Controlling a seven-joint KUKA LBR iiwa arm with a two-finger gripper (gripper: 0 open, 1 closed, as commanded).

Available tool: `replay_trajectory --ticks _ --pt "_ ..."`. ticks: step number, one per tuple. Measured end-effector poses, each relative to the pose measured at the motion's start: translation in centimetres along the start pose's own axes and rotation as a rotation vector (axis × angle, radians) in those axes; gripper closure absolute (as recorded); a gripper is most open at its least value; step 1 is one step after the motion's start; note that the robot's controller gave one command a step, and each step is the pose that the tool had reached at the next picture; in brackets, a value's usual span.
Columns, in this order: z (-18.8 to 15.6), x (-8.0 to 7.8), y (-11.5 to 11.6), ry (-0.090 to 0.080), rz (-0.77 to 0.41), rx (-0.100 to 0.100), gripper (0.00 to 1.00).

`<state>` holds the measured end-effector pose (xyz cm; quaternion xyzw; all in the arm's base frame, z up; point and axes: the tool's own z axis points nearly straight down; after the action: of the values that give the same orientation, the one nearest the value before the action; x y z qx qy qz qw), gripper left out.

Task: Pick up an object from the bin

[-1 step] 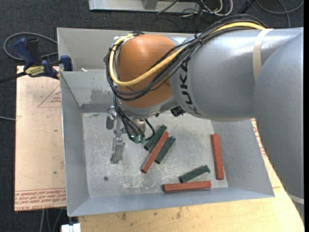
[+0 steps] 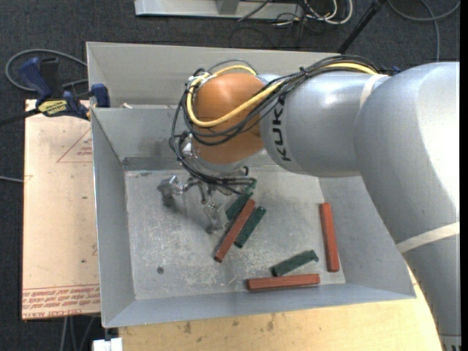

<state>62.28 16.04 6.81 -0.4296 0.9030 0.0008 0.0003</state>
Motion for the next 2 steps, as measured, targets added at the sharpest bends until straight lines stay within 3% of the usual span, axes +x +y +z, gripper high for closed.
replay_trajectory --ticks 1,2 --pt "-3.3 6.5 -3.3 0.0 -0.267 0.003 0.0" --pt "-3.4 9.6 -7.0 -0.001 -0.649 0.002 0.0"
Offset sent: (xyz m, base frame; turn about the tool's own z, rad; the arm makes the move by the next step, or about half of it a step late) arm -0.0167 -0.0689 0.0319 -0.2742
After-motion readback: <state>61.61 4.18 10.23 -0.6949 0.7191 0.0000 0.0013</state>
